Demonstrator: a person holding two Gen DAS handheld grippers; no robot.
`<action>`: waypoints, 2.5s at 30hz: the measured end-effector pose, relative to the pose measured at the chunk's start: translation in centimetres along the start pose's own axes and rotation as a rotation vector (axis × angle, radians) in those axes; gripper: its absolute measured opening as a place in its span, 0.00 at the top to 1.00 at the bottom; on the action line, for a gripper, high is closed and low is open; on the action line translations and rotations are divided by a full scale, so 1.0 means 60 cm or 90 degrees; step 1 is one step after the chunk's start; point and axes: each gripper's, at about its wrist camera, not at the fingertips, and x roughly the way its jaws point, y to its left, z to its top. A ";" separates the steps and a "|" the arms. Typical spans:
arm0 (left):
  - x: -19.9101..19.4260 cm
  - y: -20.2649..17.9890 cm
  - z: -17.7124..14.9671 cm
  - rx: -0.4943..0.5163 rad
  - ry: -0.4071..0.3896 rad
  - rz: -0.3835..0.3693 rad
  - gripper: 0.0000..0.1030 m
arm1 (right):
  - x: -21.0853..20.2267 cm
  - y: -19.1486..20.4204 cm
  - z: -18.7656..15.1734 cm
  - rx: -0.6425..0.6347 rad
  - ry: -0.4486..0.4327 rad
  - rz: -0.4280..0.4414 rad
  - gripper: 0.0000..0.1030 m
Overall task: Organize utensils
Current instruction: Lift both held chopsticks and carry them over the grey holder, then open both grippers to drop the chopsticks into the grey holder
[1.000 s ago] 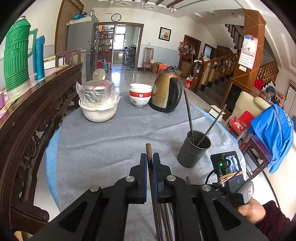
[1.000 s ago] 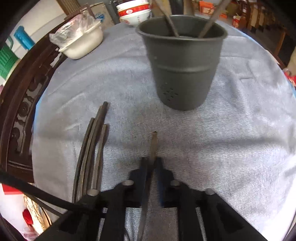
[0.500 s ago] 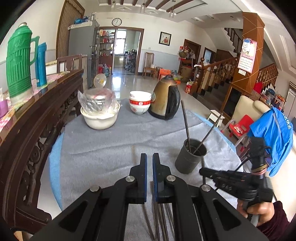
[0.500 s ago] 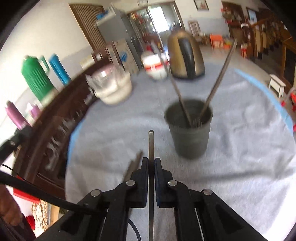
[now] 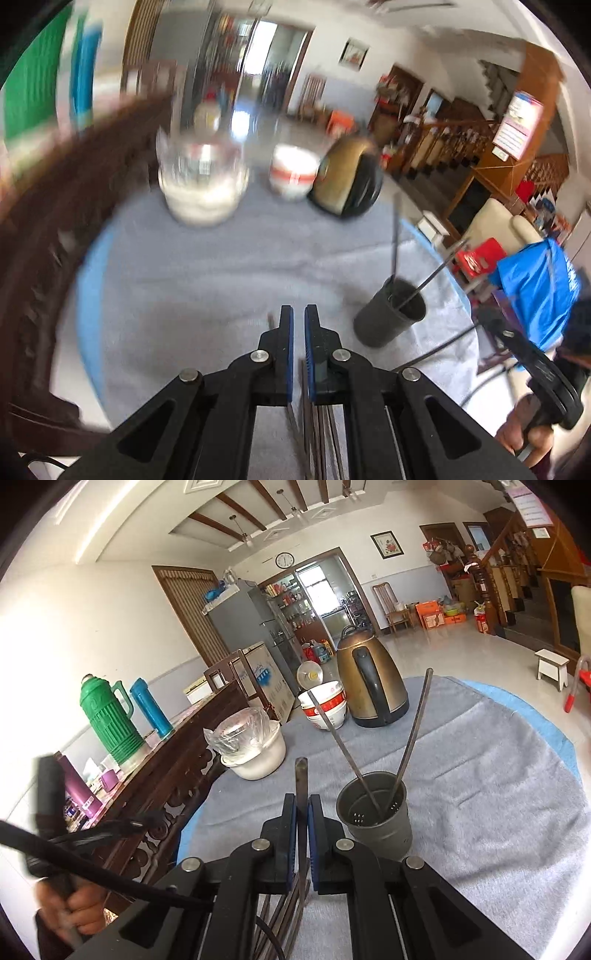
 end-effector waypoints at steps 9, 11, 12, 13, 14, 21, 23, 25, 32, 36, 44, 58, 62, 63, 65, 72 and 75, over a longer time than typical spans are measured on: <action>0.220 0.021 0.009 -0.013 0.178 0.063 0.81 | -0.001 -0.012 -0.001 0.012 -0.004 0.008 0.94; 0.255 0.007 0.006 -0.001 0.200 0.066 0.71 | -0.001 -0.012 -0.001 0.011 -0.004 0.008 0.94; 0.271 -0.001 0.005 0.012 0.214 0.070 0.62 | -0.001 -0.012 -0.001 0.011 -0.002 0.010 0.94; 0.284 -0.008 0.004 0.020 0.224 0.079 0.59 | -0.001 -0.013 0.000 0.009 -0.001 0.011 0.94; 0.296 -0.011 0.002 0.021 0.232 0.089 0.59 | -0.001 -0.014 -0.001 0.010 -0.002 0.011 0.94; 0.345 -0.010 -0.017 0.042 0.267 0.110 0.94 | -0.002 -0.023 -0.001 0.013 -0.002 0.015 0.94; 0.338 -0.006 -0.019 0.041 0.254 0.113 0.95 | -0.003 -0.024 0.000 0.014 -0.002 0.017 0.94; 0.321 -0.005 -0.017 0.040 0.236 0.104 0.95 | -0.005 -0.025 0.001 0.014 -0.006 0.017 0.94; 0.176 -0.048 0.016 0.065 0.108 0.046 0.95 | -0.020 -0.020 0.013 0.007 -0.030 0.015 0.94; 0.090 -0.084 0.047 0.089 0.025 0.018 0.95 | -0.034 -0.012 0.020 -0.002 -0.048 0.009 0.94; -0.034 -0.160 0.100 0.126 -0.116 -0.035 0.95 | -0.080 0.003 0.060 -0.029 -0.113 -0.012 0.94; -0.081 -0.247 0.148 0.103 -0.282 -0.095 0.95 | -0.089 -0.007 0.117 -0.049 -0.214 -0.100 0.94; -0.019 -0.267 0.133 0.117 -0.256 -0.083 0.95 | -0.057 -0.014 0.107 -0.066 -0.181 -0.125 0.94; -0.005 -0.270 0.130 0.119 -0.242 -0.081 0.95 | -0.046 -0.018 0.105 -0.064 -0.165 -0.125 0.94; 0.028 -0.272 0.119 0.123 -0.206 -0.074 0.95 | -0.034 -0.030 0.096 -0.055 -0.140 -0.125 0.94; 0.063 -0.255 0.078 0.134 -0.145 -0.041 0.82 | -0.025 -0.071 0.080 0.016 -0.084 -0.094 0.91; 0.043 -0.229 0.058 0.126 -0.156 -0.030 0.58 | -0.034 -0.091 0.069 0.065 -0.076 -0.061 0.84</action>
